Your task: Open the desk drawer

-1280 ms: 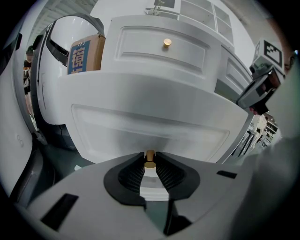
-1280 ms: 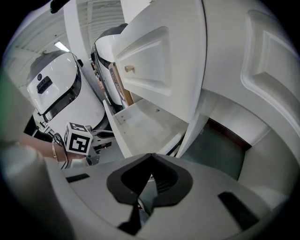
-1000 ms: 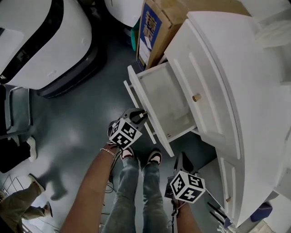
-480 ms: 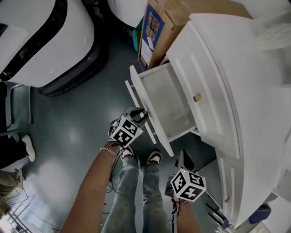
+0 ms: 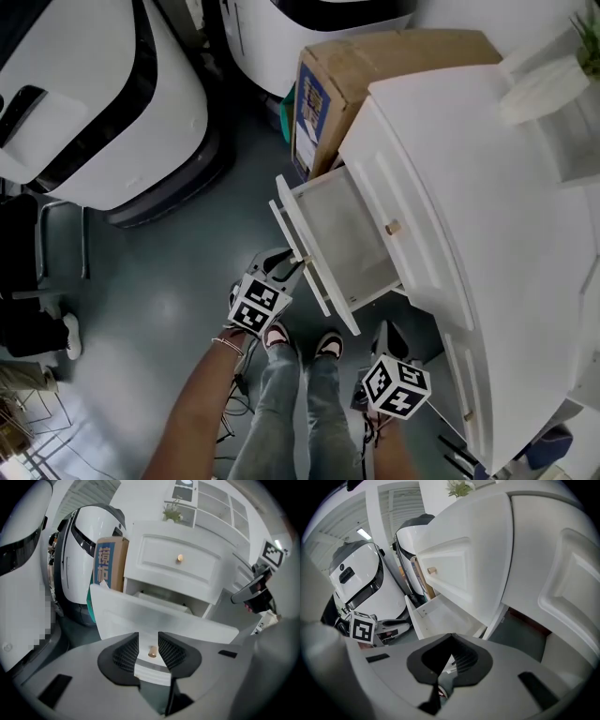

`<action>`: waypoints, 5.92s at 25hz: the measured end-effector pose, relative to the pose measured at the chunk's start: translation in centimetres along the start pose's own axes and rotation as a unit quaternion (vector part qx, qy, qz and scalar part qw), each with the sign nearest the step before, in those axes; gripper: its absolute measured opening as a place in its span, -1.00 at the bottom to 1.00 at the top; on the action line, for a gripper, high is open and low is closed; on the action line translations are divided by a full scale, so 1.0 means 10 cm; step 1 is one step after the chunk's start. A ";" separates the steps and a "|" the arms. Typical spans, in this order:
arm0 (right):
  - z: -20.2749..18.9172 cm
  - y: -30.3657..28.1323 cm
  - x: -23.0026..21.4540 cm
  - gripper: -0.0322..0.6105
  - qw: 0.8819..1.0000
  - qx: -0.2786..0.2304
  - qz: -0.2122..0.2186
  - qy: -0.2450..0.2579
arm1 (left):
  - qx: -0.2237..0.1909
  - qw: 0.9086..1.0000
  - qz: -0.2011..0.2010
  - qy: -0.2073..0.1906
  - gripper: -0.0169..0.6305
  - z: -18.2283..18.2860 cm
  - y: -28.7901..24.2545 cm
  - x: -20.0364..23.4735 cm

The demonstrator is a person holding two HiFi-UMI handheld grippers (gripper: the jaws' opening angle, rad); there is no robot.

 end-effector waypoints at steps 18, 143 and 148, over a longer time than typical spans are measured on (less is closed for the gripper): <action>0.67 0.57 0.22 -0.88 0.999 -0.047 0.014 -0.018 | -0.063 0.997 -0.026 -0.043 -0.57 1.58 0.06 -0.49; 1.06 1.92 -0.04 -0.88 0.993 -0.109 0.032 0.016 | -0.142 0.988 0.067 -0.010 -0.67 2.18 1.63 -0.90; 1.63 2.17 0.09 -0.88 0.985 -0.152 0.073 0.029 | -0.167 0.972 0.167 0.011 -0.70 2.79 2.34 -0.90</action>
Point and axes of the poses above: the fingertips, and each gripper's own axes: y backward along the fingers, x to its left, z out of its top, the point moved 2 cm from there along y, backward along the fingers, and after that the axes turned 2 degrees about -y, right-handed, at the moved point
